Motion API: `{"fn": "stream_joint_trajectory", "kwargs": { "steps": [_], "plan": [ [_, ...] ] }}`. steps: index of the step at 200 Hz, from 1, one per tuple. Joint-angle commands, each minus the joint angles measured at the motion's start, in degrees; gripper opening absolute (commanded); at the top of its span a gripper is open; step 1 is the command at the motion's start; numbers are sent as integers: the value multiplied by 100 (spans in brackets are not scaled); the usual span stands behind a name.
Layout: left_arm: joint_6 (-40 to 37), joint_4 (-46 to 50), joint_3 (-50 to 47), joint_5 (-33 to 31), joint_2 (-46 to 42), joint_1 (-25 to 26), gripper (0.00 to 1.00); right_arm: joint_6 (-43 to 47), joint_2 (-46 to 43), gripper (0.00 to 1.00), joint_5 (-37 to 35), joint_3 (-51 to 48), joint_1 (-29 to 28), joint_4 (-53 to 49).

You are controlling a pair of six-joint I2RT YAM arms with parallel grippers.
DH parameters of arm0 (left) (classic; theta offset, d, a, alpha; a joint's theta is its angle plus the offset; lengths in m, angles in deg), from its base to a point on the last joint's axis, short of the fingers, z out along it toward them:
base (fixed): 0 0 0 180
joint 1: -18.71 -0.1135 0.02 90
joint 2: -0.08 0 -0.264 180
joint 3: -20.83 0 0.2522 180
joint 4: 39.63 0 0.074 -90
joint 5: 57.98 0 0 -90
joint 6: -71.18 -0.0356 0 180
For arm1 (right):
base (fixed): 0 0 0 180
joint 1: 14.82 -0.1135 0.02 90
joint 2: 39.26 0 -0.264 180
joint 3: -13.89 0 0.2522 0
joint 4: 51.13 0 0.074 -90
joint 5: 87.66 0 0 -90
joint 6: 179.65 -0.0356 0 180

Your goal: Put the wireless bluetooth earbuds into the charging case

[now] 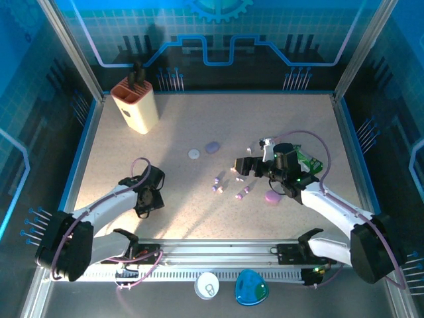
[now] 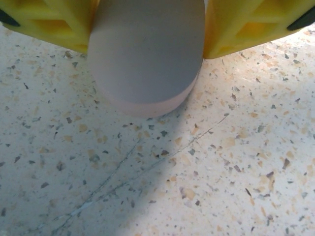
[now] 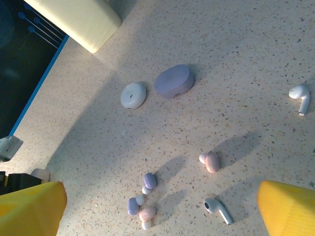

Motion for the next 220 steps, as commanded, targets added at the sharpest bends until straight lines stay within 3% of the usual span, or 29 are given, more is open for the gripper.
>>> {"fn": "stream_joint_trajectory", "kwargs": {
  "steps": [1,31,84,143,191,220],
  "plan": [
    [-154,-89,152,142,-57,36,48,-109,-118,100,-83,-38,5,-134],
    [-291,-269,244,207,-297,44,43,-360,-260,100,-185,-158,199,-168],
    [-1050,-888,623,271,-376,42,39,-333,-459,100,877,-147,793,-498],
    [-2547,-2582,837,1828,-171,132,39,-53,25,100,2029,470,836,-1363],
    [-4433,-2858,1174,2760,-90,446,41,-166,74,97,2179,799,624,-1854],
    [-5465,-3477,1125,3483,79,618,36,-340,383,92,2206,1110,427,-2104]
  ]
}}
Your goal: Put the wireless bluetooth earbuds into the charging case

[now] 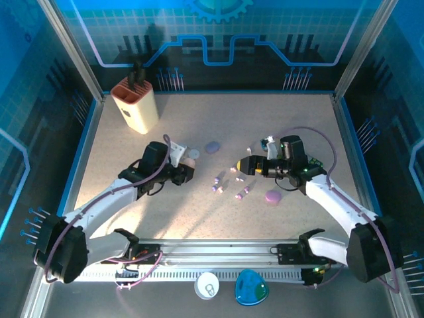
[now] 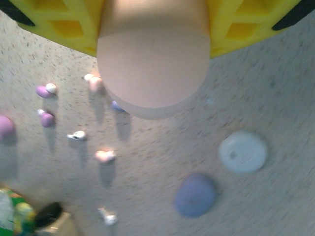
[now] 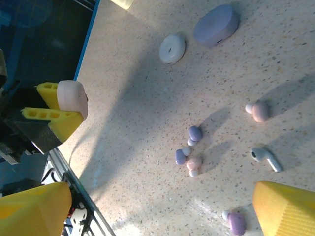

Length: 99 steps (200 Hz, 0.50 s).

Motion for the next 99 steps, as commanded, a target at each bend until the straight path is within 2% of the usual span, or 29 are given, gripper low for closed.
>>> {"fn": "stream_joint_trajectory", "kwargs": {
  "steps": [1,28,52,69,99],
  "plan": [
    [-1348,-649,102,951,180,162,36,-128,263,92,193,371,-179,-472],
    [-2069,-376,544,1242,580,470,39,-148,632,88,242,707,-415,-818],
    [-2636,-75,861,1418,899,692,39,-405,867,82,498,809,-658,-559],
    [-2801,-18,986,1438,1050,796,38,-532,1053,74,753,896,-810,-414],
    [-3252,-115,924,1518,1119,939,36,-784,1191,70,1075,830,-994,-24]
  ]
}}
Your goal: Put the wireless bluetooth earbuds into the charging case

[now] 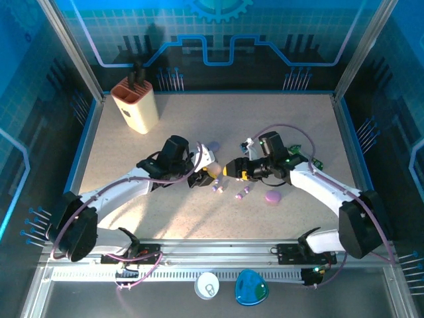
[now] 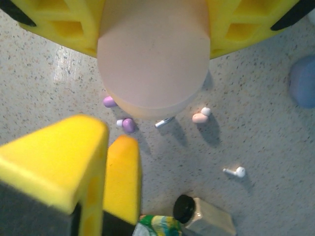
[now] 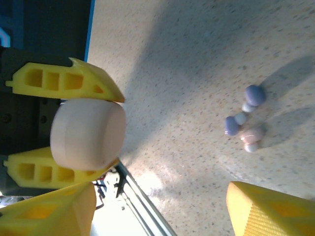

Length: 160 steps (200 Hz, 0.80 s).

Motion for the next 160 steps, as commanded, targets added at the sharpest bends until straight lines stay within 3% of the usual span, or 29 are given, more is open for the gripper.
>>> {"fn": "stream_joint_trajectory", "kwargs": {
  "steps": [1,33,70,160],
  "plan": [
    [-653,58,69,317,73,111,36,-328,87,70,503,89,-149,366],
    [-754,130,127,309,177,130,36,-695,46,71,757,-127,-150,986],
    [-769,146,169,306,257,146,36,-751,113,78,578,-93,-157,935],
    [-730,109,358,195,467,221,36,-957,571,58,650,118,-193,697]
  ]
}}
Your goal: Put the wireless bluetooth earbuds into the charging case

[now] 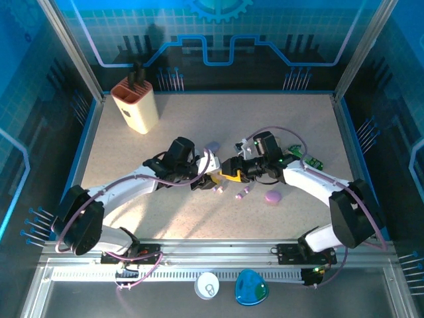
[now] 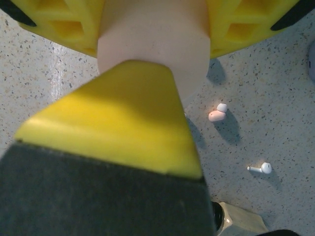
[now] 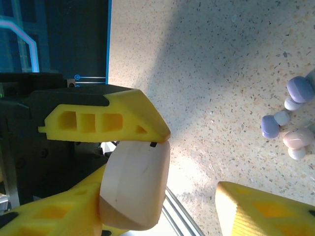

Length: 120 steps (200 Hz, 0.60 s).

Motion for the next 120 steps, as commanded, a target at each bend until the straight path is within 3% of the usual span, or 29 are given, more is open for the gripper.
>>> {"fn": "stream_joint_trajectory", "kwargs": {
  "steps": [1,34,70,91,120],
  "plan": [
    [-124,31,245,131,109,70,36,-85,71,57,128,156,-86,-108],
    [-121,16,275,126,146,86,36,4,141,49,187,191,-90,-194],
    [-109,-35,198,107,59,89,37,329,58,26,-39,199,-80,-515],
    [64,-289,77,153,-40,98,39,360,-77,24,-54,193,-4,-497],
    [482,-1099,-298,193,-334,99,52,193,-354,22,94,168,199,-222]
  ]
}}
